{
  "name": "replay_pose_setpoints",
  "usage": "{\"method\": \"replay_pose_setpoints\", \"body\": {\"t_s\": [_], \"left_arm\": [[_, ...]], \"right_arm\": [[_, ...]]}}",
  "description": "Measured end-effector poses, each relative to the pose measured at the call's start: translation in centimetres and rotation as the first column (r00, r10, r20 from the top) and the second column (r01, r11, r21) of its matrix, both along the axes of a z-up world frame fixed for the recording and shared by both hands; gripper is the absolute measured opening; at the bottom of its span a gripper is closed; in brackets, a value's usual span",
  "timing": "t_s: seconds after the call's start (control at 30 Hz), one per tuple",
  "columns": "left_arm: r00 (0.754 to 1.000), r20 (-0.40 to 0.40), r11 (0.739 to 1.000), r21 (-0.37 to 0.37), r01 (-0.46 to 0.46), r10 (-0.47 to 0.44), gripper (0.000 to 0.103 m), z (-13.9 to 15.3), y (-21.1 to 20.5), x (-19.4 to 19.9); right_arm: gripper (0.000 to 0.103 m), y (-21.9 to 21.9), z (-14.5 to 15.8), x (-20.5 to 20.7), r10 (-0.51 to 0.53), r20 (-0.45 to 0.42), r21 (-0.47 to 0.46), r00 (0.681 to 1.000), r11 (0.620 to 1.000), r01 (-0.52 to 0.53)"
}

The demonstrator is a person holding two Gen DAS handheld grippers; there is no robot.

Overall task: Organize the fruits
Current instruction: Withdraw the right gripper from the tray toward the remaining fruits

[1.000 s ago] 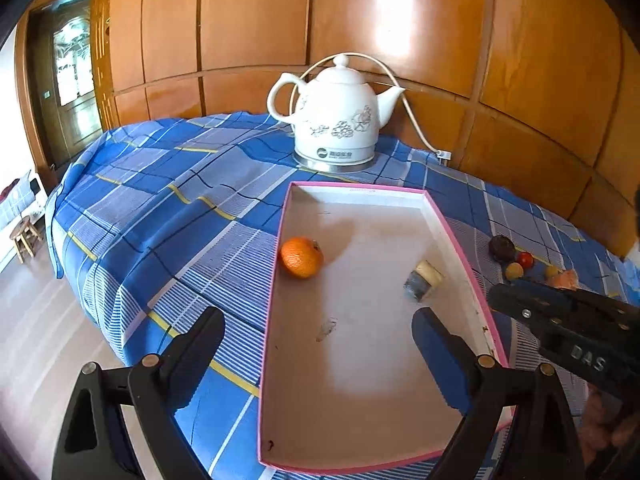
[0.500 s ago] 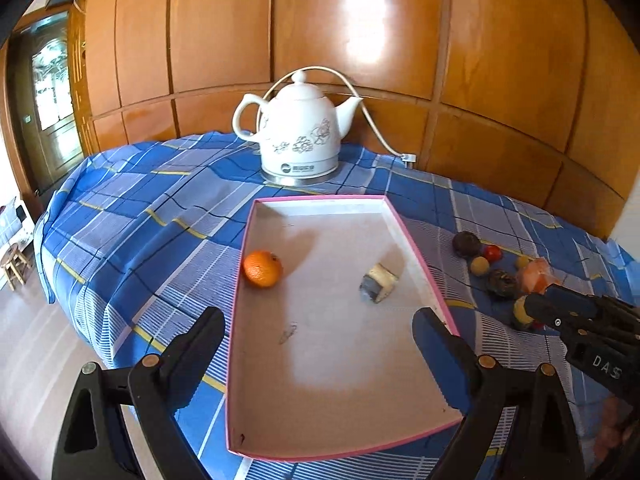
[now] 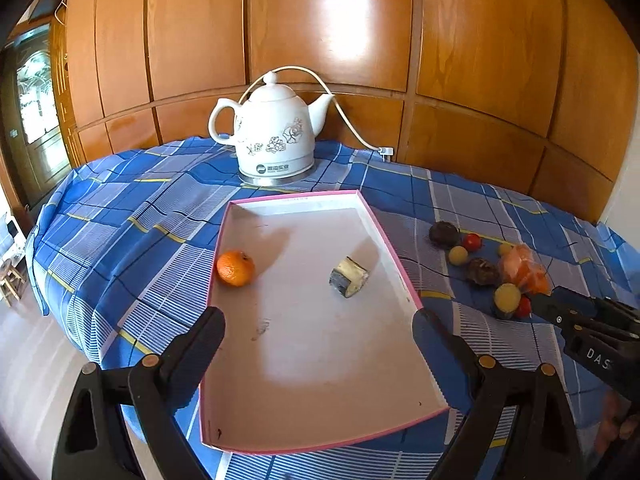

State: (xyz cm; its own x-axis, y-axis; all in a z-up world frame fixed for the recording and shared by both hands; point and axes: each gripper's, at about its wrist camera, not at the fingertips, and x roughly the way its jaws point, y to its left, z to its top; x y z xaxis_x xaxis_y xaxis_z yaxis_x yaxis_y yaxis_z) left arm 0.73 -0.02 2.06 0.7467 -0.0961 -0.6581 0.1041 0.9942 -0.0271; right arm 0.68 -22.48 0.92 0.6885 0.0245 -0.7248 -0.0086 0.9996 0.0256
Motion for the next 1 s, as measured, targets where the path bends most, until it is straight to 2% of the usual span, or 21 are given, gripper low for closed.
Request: {"method": "replay_pose_setpoints", "body": {"t_s": [0.2,0.47,1.0], "left_arm": [[1.000,-0.013,1.000,-0.001,-0.001,0.001,0.095,-0.3,-0.4,-0.1],[1.000,-0.015,1.000,-0.002,0.000,0.000,0.095,-0.5,-0.8,-0.2],[1.000,-0.023,1.000,0.004,0.010,-0.010,0.095,-1.0,-1.2,-0.4]], "right_arm": [[0.038,0.8,-0.2,-0.4,0.017,0.005,-0.022,1.000,1.000,-0.017],[0.038,2.9,-0.2,-1.0,0.063,0.031,-0.100,0.998,0.993,-0.060],[0.038,3.1,-0.4,-1.3,0.045,0.043,-0.142,0.998,0.989,-0.038]]}}
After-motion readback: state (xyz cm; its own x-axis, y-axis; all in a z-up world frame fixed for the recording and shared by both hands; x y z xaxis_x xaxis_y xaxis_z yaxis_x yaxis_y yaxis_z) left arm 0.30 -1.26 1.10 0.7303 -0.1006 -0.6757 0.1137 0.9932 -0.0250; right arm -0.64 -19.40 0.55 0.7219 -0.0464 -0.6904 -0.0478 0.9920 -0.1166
